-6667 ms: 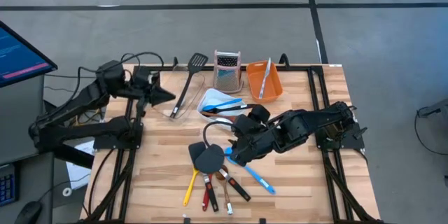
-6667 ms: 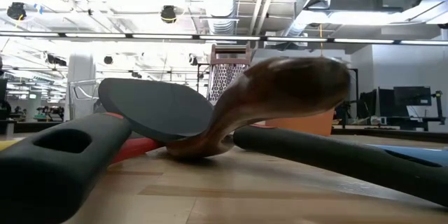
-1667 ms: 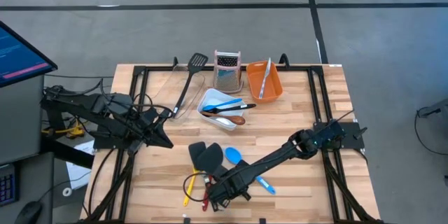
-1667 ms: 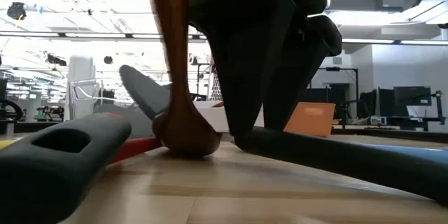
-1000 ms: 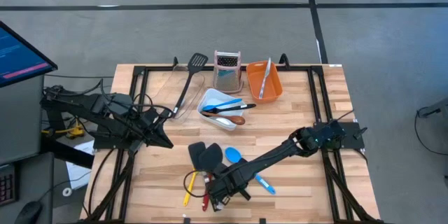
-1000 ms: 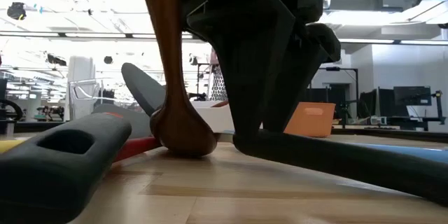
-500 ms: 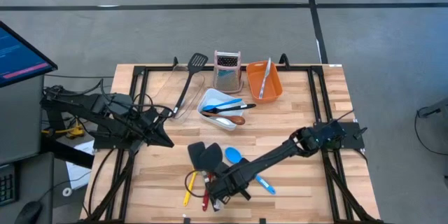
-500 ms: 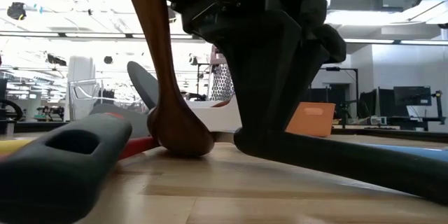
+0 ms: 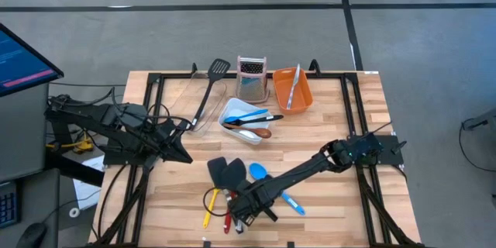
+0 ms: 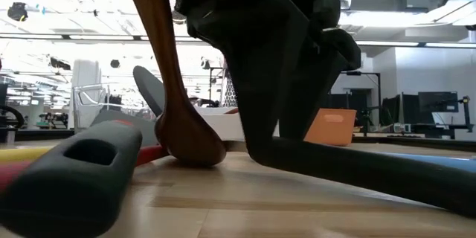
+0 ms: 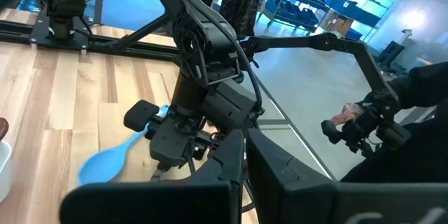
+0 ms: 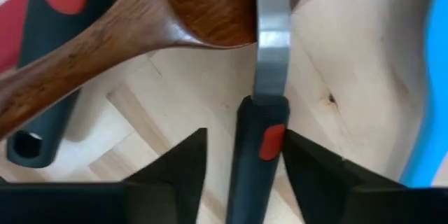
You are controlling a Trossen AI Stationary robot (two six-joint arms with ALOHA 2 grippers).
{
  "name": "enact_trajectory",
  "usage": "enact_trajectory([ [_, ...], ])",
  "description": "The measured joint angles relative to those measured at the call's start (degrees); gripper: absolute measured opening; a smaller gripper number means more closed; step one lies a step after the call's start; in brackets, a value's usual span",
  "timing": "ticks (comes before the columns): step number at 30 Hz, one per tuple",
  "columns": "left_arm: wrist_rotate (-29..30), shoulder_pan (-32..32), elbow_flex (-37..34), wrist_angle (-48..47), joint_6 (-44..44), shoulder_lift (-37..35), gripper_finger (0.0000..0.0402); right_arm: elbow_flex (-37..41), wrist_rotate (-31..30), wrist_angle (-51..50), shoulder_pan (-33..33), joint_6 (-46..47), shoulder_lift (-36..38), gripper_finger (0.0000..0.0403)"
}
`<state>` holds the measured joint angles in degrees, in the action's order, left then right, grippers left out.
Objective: Pick & Place Kitchen Items
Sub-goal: Put the black turner spatula into the transparent bin
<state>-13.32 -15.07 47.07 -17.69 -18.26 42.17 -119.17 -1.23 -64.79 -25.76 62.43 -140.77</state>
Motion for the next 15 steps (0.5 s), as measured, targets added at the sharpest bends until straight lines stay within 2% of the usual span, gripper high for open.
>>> enact_trajectory([
  [3,0.02,0.00,0.00,-0.09,0.00,0.00,0.0003,0.00,-0.04,0.35,-0.06,0.79,0.00,0.0213],
  [6,0.02,0.00,0.00,-0.15,0.00,0.00,0.0003,0.07,-1.34,-0.14,-0.01,3.78,-0.10,0.0227],
  [9,0.07,0.00,-0.02,-0.28,0.02,0.07,0.0003,0.20,-2.63,-1.11,0.52,5.87,-0.58,0.0223],
  [15,0.35,0.01,-0.02,-0.29,0.00,0.74,0.0003,0.22,-3.65,-0.21,0.88,7.05,-0.63,0.0191],
])
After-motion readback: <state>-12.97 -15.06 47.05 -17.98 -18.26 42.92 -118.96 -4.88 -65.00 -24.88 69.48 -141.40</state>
